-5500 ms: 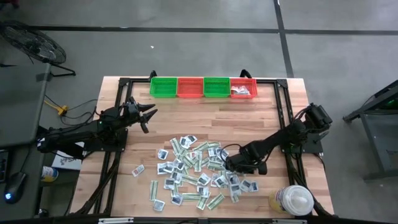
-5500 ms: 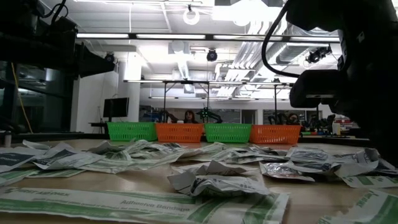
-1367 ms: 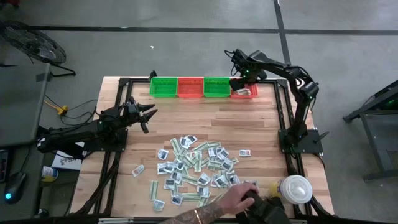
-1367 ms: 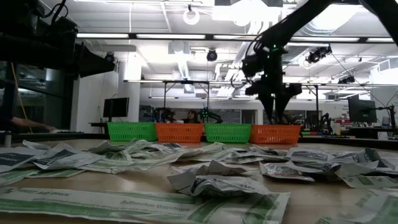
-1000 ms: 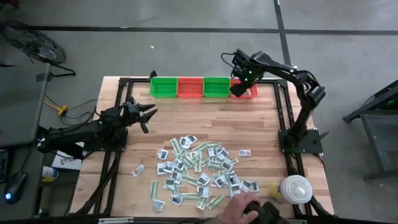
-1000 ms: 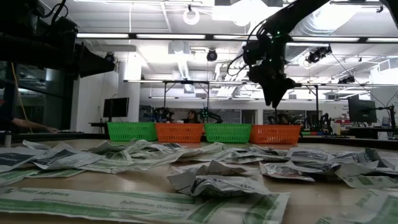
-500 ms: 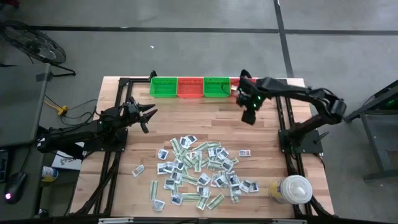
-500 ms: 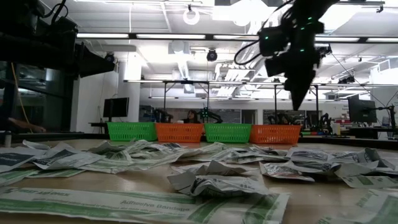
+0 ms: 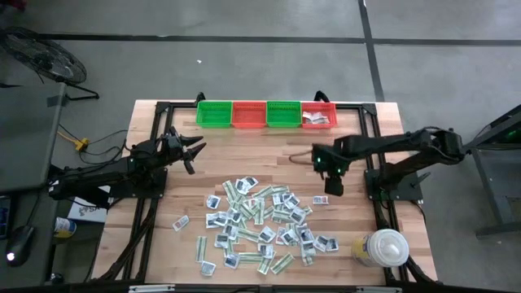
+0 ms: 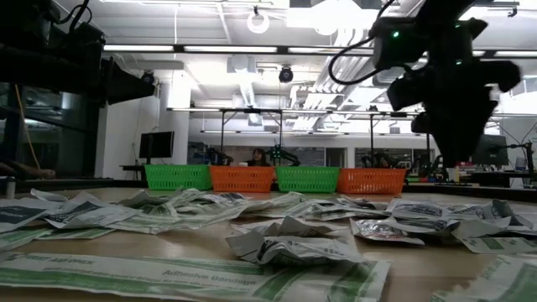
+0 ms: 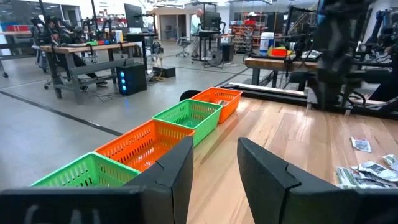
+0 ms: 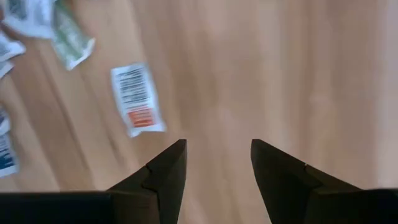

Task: Pick & Place First Aid Supplies
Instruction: Put the orange ointment pack in the right green bin

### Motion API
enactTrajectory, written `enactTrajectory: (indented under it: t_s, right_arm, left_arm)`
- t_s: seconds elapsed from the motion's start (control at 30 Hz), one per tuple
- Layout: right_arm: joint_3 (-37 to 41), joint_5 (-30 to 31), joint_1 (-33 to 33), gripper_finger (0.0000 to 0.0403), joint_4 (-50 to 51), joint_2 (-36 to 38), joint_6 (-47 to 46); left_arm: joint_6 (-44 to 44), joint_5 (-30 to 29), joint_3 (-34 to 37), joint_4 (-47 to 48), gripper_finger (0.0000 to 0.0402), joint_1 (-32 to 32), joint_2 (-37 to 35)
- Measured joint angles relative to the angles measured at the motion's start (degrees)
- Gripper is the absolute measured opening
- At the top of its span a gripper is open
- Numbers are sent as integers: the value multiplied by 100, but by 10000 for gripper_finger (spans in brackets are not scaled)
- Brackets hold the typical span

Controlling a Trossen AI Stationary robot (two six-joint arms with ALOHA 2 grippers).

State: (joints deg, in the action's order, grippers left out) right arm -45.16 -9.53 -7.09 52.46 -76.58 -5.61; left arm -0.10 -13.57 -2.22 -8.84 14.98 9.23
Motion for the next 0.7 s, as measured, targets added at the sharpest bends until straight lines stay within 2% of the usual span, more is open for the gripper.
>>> enactTrajectory:
  t_s: [0.13,0.37,0.7]
  right_arm:
    - [156,52,625,172,-282,1,-274]
    - [377,690,1530,172,-852,-1,-640]
    - [489,1311,2263,172,-1305,-166,-638]
  left_arm:
    - [0,0,1,-1,122,1,-1]
    - [0,1,0,-1,122,2,0]
    - [0,-1,1,0,122,2,-1]
